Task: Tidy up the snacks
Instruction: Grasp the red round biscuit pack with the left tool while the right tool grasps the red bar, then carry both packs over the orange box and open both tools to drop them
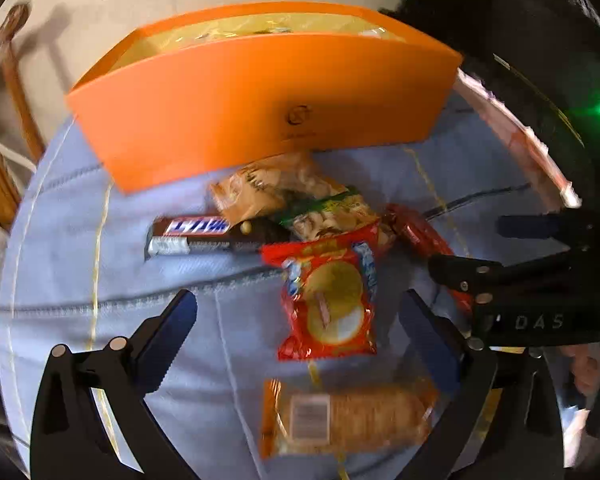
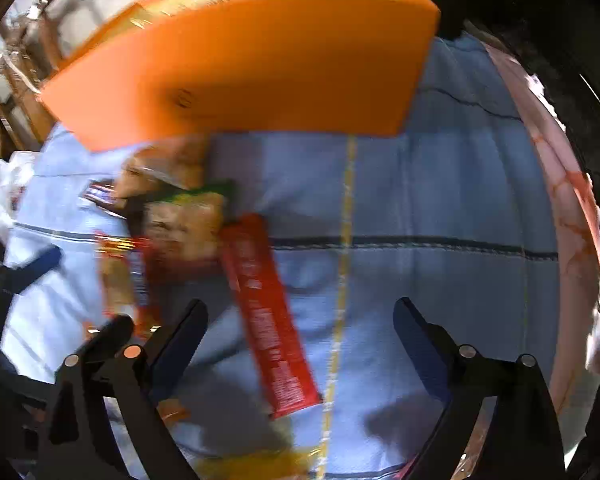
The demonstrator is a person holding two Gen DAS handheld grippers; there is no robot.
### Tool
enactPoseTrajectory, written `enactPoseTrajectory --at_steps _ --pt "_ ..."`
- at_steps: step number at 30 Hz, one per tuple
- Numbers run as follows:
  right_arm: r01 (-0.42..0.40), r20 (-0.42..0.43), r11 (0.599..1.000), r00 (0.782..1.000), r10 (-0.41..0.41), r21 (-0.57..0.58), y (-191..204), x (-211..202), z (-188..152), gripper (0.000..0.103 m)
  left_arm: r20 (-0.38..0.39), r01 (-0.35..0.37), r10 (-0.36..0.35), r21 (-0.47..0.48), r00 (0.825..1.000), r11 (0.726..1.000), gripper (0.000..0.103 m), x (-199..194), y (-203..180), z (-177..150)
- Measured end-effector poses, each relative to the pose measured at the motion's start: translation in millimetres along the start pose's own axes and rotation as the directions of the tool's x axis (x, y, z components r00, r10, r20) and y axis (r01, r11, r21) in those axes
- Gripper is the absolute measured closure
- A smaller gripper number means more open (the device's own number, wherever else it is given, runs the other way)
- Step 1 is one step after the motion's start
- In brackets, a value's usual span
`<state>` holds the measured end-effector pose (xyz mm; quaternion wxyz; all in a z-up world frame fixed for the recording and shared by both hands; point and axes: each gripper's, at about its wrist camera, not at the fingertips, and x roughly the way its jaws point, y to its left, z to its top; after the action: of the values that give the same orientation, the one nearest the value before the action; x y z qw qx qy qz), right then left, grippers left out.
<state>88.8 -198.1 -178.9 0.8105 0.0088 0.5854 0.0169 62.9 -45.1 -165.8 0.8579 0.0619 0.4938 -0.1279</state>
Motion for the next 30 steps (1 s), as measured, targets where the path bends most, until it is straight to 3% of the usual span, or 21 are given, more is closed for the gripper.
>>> enactPoseTrajectory --at_steps 3,4,5,6,7,8,9,11,13,15,20,24,26,30 --pt "-0.064 -0.026 0.998 0.998 0.065 0.017 -3 8 -3 0.017 -0.02 -0.019 0.019 0.019 1.0 1.0 0.004 16 -4 2" --pt "-0.057 -0.029 0.998 0.998 0.057 -0.007 0 11 -4 0.026 -0.035 -0.023 0.024 0.018 0.999 1.0 0.004 21 -3 1" --pt "-0.011 -0.017 0.999 1.0 0.011 -0.04 6 13 -7 0.044 -0.053 -0.021 0.022 0.023 0.998 1.0 0.005 31 -4 -2" --pt "0.044 0.009 0.996 0.999 -0.043 -0.078 13 13 -8 0.056 -0.065 -0.02 0.022 0.027 0.998 0.999 0.014 36 -6 -6" --pt "0.035 0.014 0.995 0.999 -0.034 -0.089 17 11 -9 0.075 -0.038 -0.024 0.025 0.032 0.999 0.999 0.022 33 -7 -9" --pt "0.033 0.003 0.997 0.999 -0.033 -0.066 18 11 -9 0.079 -0.011 -0.003 0.004 0.036 1.0 0.999 0.059 27 -9 -10" --pt "0.033 -0.003 0.999 0.999 -0.033 -0.038 18 10 -9 0.079 -0.023 -0.006 0.007 0.028 1.0 1.0 0.059 25 -8 -9" --pt "0.045 0.02 0.998 0.999 -0.044 -0.032 23 5 -11 0.079 -0.036 0.052 -0.053 -0.013 0.998 0.999 0.059 21 -3 -8" --pt "0.033 0.047 0.998 0.998 -0.031 -0.049 29 -7 -12 0.079 -0.026 0.045 -0.046 -0.033 0.999 0.998 0.059 11 3 -6" --pt "0.022 0.08 0.999 0.997 -0.018 -0.046 30 -25 -11 0.079 -0.003 0.075 -0.075 -0.057 0.997 0.996 0.059 -4 7 -2" --pt "0.028 0.18 0.998 0.983 -0.017 -0.055 26 -77 6 0.079 0.12 0.047 -0.046 -0.003 0.992 0.999 0.059 -63 3 30" --pt "0.01 0.257 0.999 0.966 0.001 -0.039 31 -115 47 0.079 0.171 0.005 0.005 -0.058 0.985 0.998 0.059 -91 19 71" --pt "0.055 0.281 0.997 0.959 -0.04 -0.046 32 -128 63 0.079 0.17 0.013 0.004 -0.098 0.985 0.995 0.059 -98 31 94" --pt "0.004 0.279 1.0 0.96 -0.008 0.014 18 -132 110 0.079 0.177 -0.018 0.045 -0.152 0.983 0.988 0.059 -105 50 130"
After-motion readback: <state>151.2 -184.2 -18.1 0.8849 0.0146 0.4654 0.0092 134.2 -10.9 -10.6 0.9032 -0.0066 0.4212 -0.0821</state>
